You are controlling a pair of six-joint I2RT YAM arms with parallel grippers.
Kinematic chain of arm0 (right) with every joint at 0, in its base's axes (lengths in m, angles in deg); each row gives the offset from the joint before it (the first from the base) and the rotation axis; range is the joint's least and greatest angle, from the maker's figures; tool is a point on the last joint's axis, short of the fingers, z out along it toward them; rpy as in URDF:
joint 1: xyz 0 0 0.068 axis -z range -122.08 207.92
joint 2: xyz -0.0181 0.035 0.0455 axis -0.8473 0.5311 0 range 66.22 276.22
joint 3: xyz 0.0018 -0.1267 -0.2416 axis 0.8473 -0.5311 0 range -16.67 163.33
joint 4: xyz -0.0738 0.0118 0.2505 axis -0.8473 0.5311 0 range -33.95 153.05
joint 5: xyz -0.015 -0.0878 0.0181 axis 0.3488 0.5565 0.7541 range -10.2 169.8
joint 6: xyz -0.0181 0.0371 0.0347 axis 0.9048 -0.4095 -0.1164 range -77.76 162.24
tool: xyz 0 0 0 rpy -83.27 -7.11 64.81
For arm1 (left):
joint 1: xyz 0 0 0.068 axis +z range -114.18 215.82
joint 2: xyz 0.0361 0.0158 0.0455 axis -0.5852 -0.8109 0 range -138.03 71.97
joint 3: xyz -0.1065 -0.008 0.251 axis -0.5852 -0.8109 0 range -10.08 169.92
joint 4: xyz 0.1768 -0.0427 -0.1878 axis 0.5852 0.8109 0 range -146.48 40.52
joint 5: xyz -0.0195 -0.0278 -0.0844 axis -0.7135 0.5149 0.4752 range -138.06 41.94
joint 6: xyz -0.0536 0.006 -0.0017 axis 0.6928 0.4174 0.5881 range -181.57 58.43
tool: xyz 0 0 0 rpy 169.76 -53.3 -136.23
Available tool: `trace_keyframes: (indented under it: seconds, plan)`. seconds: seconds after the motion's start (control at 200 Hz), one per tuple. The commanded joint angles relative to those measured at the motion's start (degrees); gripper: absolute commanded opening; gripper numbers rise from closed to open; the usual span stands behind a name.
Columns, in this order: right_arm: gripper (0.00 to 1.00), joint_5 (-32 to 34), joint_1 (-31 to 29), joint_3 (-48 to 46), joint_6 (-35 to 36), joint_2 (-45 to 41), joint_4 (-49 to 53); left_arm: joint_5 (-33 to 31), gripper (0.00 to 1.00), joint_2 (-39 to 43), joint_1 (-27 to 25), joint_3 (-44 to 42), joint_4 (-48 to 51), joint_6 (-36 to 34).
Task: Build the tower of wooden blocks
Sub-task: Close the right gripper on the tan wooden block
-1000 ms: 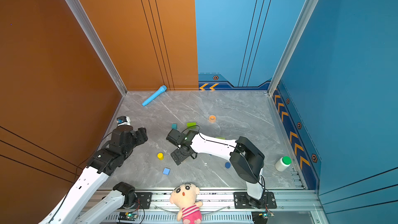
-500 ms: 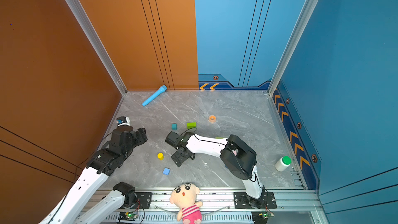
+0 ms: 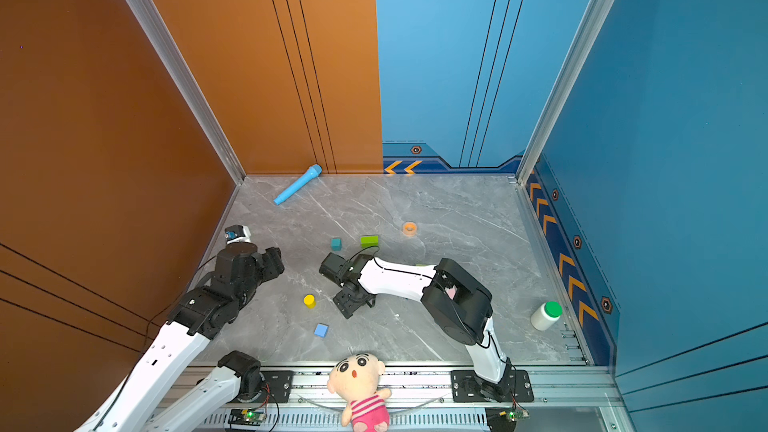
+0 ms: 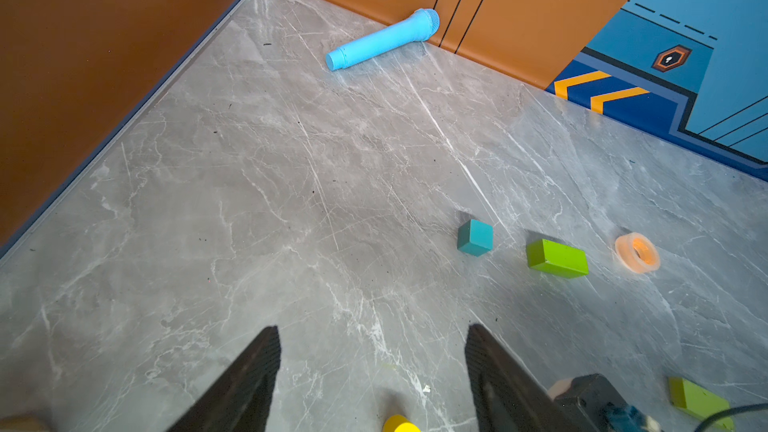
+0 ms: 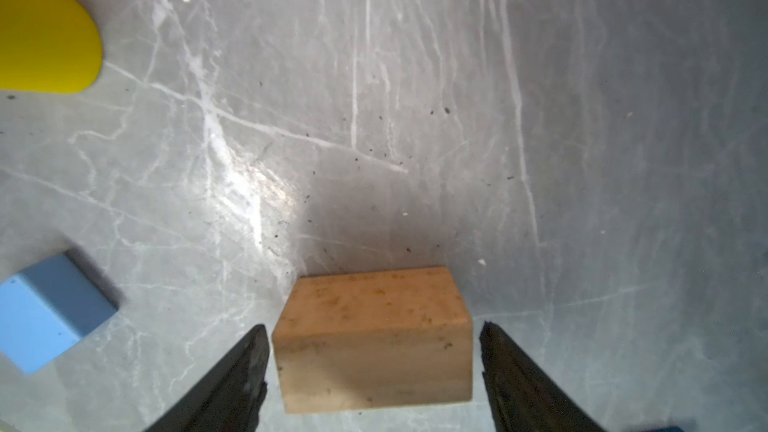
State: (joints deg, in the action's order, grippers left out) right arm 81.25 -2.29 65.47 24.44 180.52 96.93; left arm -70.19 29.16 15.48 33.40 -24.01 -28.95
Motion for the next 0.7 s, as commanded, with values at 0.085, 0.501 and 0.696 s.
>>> trace_keyframes:
  seconds: [0.085, 0.501, 0.696]
  plan:
    - [0.74, -0.36, 0.24, 0.86, -0.82, 1.45, -0.03, -1.41, 0.72, 0.0, -0.39, -0.91, 0.93, 0.12]
    - [0.51, 3.89, 3.59, 0.77, -8.27, 0.17, 1.39, -1.83, 0.73, -0.59, -0.33, -1.25, 0.37, -0.25]
    - [0.47, 7.01, 6.07, 2.7, -14.31, 0.17, 1.15, -1.3, 0.73, -2.08, -0.01, -1.3, -0.71, -0.74]
